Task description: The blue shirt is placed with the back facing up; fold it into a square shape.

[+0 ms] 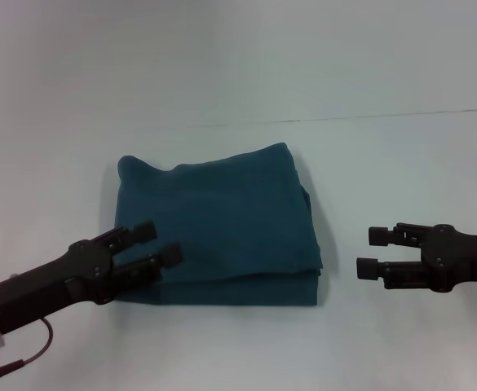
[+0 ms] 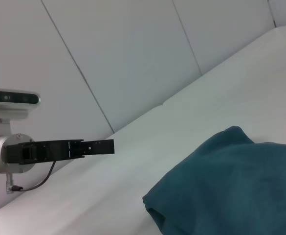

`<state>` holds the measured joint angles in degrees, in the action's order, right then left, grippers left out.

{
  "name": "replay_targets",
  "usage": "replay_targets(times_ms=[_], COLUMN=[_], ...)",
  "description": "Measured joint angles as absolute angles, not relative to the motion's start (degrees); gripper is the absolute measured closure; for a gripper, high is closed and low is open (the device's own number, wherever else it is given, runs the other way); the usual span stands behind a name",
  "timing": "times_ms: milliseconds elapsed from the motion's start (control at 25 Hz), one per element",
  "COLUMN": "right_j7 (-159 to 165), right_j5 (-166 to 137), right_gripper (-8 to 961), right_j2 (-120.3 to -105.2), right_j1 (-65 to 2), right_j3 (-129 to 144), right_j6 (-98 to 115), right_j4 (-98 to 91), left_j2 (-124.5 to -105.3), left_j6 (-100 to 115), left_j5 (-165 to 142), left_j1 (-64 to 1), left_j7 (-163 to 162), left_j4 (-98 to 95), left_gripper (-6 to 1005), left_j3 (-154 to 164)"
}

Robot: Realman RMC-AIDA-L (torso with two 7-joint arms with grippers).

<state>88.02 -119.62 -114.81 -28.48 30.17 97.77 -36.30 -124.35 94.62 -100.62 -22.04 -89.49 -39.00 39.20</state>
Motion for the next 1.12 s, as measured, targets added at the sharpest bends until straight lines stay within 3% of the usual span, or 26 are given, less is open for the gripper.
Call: replay_targets(times_ms=[1120], right_j7=[89.9], right_j5=[-119.6], right_gripper=[43], right_j2=[-114.67], right_j1=[-28.2], right_j3=[30.0], right_j6=[98.2], right_j4=[-36.3], left_j2=[-124.19], left_j6=[94.8], left_j5=[-100.6], left_j1=[-22.4], left_j7=[-89.1], left_j4=[-38.9], left_gripper=[93], left_j3=[37.8])
